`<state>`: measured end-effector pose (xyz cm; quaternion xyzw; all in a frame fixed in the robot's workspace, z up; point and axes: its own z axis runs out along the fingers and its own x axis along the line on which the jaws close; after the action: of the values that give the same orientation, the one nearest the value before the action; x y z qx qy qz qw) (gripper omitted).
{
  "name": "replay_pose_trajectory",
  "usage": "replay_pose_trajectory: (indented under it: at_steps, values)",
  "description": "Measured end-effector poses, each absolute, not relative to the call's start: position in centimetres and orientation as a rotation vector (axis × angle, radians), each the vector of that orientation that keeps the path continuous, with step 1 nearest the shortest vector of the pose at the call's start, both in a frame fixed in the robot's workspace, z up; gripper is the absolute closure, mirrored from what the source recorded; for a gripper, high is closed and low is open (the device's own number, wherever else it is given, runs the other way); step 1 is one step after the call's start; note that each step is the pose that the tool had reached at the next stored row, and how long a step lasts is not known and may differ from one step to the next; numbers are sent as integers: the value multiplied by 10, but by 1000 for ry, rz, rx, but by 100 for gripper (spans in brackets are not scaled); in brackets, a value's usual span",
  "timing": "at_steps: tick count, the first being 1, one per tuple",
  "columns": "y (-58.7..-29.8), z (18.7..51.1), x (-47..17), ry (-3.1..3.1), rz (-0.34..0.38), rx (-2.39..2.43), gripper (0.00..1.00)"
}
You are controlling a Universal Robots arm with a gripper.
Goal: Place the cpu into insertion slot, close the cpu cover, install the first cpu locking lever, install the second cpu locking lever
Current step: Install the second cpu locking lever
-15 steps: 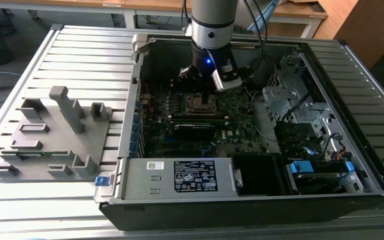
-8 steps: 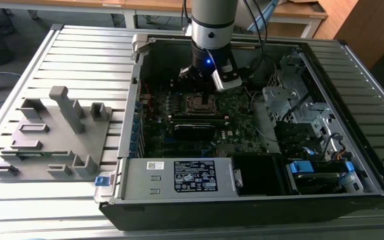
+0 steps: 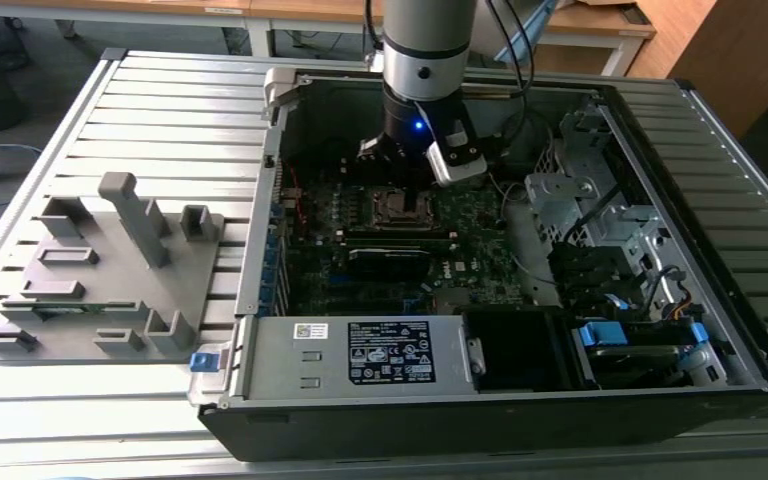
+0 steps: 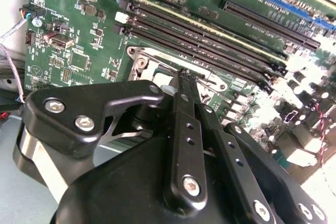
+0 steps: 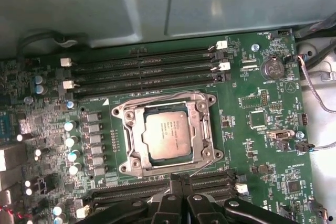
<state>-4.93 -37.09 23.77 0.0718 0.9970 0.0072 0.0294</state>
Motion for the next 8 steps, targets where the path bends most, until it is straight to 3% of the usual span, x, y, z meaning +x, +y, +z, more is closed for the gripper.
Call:
replay_pose_trajectory:
  at_steps: [8]
  values:
    - [-372,235,-57,3077,23,182,89]
